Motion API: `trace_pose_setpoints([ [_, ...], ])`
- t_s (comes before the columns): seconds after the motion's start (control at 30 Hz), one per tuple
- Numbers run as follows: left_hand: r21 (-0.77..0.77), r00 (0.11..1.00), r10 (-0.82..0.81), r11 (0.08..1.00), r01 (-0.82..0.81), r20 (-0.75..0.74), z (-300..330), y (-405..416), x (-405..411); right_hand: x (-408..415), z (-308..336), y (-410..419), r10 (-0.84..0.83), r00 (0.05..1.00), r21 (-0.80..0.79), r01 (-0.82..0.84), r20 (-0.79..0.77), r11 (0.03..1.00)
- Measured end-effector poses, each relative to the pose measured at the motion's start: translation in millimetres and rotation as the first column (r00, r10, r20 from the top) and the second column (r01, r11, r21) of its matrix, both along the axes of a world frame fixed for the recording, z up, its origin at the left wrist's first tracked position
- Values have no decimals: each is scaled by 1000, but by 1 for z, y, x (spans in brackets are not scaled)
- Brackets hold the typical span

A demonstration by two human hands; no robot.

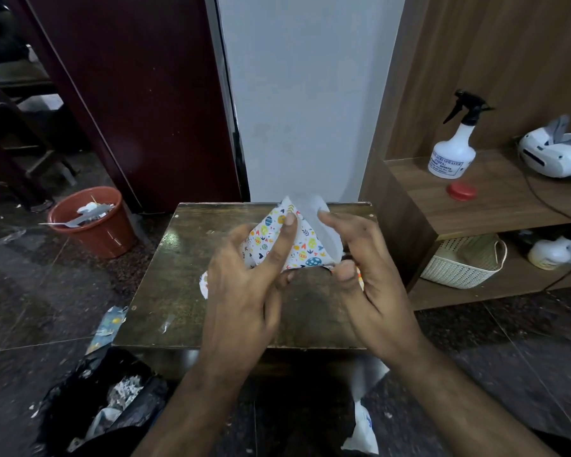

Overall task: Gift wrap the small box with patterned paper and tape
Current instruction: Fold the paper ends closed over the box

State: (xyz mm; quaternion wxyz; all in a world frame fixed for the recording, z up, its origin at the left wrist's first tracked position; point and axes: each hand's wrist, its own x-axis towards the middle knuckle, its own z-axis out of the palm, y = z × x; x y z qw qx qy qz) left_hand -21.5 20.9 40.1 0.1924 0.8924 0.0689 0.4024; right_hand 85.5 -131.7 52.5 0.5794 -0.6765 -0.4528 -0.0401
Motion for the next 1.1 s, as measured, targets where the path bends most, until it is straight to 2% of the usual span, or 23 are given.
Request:
trace_pose_setpoints([
  [0.1,145,998,59,988,-54,-31,1,-2,1,-2,-4,6,32,985,76,-19,-171,997],
  [0.17,167,998,49,985,-40,-48,1,-5,1,-3,-4,9,101,939,138,-58,-329,989],
  [0.23,148,998,23,989,-14,-61,0,-6,0,-4,-3,10,148,897,175,-80,-416,981],
  [0.33,42,999,-15,999,17,-37,0,-2,-1,-8,-3,8,166,901,126,-125,-401,984],
  [0.47,-143,997,-59,987,66,53,2,-2,-1,-13,-1,5,39,980,-61,-52,-196,997],
  [0.63,-331,981,-141,927,177,131,2,-6,0,-10,0,4,105,982,-38,-112,-158,993],
  [0.73,-368,978,-162,908,200,131,1,-10,1,-11,2,4,184,947,86,-167,-264,982],
  [0.83,-415,966,-221,873,257,133,-2,-10,2,-10,9,4,177,900,236,-86,-399,968],
  [0.9,-348,962,-248,897,271,111,-2,-12,1,-5,14,5,125,865,284,21,-486,959],
  [0.97,-272,953,-295,913,303,72,-1,-15,0,1,15,7,144,804,331,68,-577,941],
  [1.03,-251,939,-339,906,341,53,-1,-18,0,6,13,9,187,747,376,91,-638,922],
  [1.1,-262,929,-363,892,367,65,-1,-18,0,10,8,9,180,718,356,100,-672,929],
])
